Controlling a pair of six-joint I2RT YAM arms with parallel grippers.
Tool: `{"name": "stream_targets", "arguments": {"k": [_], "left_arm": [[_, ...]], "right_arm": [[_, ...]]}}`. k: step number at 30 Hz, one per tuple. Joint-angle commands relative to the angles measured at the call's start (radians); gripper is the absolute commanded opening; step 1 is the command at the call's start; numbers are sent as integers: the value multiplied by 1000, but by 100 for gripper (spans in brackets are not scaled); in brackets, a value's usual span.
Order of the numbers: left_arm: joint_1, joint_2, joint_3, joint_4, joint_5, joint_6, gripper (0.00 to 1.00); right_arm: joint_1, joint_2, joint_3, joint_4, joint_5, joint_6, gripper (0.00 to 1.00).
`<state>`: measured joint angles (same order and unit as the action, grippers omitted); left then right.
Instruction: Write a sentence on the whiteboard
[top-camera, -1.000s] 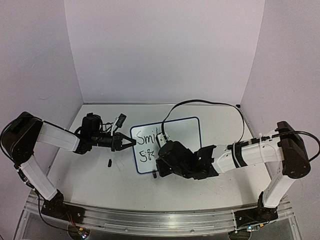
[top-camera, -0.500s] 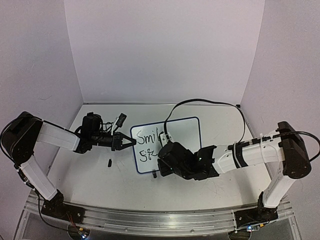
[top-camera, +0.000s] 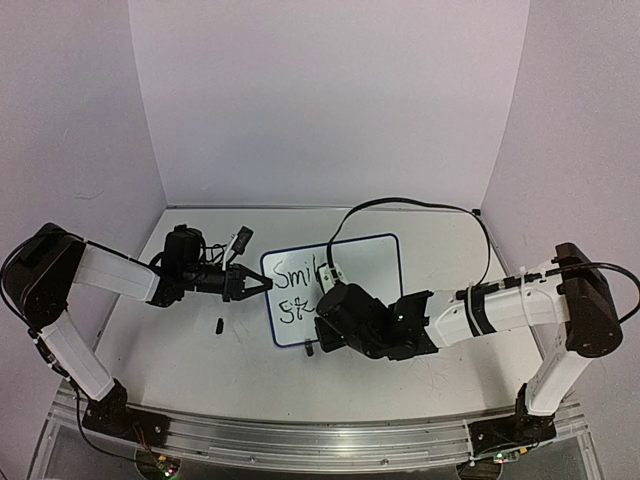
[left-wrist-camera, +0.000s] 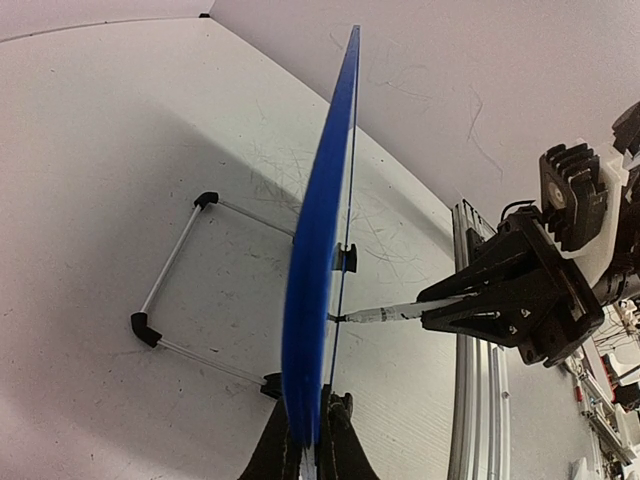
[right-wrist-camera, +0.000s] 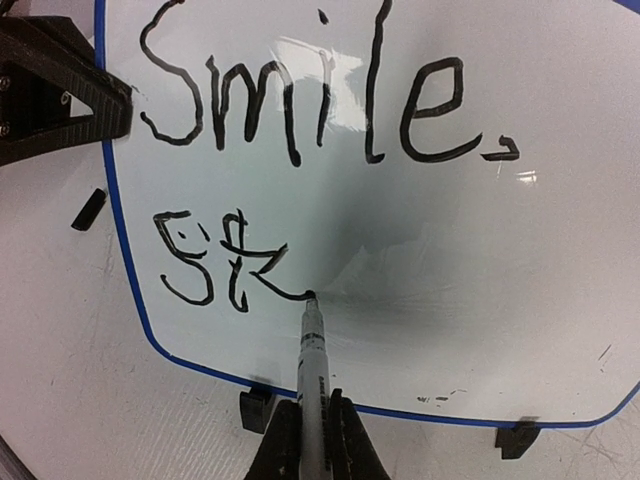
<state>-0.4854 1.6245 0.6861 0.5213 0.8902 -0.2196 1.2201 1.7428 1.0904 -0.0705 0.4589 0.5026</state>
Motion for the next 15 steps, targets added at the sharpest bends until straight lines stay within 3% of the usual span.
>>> {"name": "stream_targets", "arguments": {"k": [1,15], "left_arm": [[-7,17,7,-53,-63,49,0],[-7,20,7,-53,-61,51,0]], "right_arm": [[-33,-16,21,51,77,-11,0],[-42,-40,-15,61,79,11,0]]}}
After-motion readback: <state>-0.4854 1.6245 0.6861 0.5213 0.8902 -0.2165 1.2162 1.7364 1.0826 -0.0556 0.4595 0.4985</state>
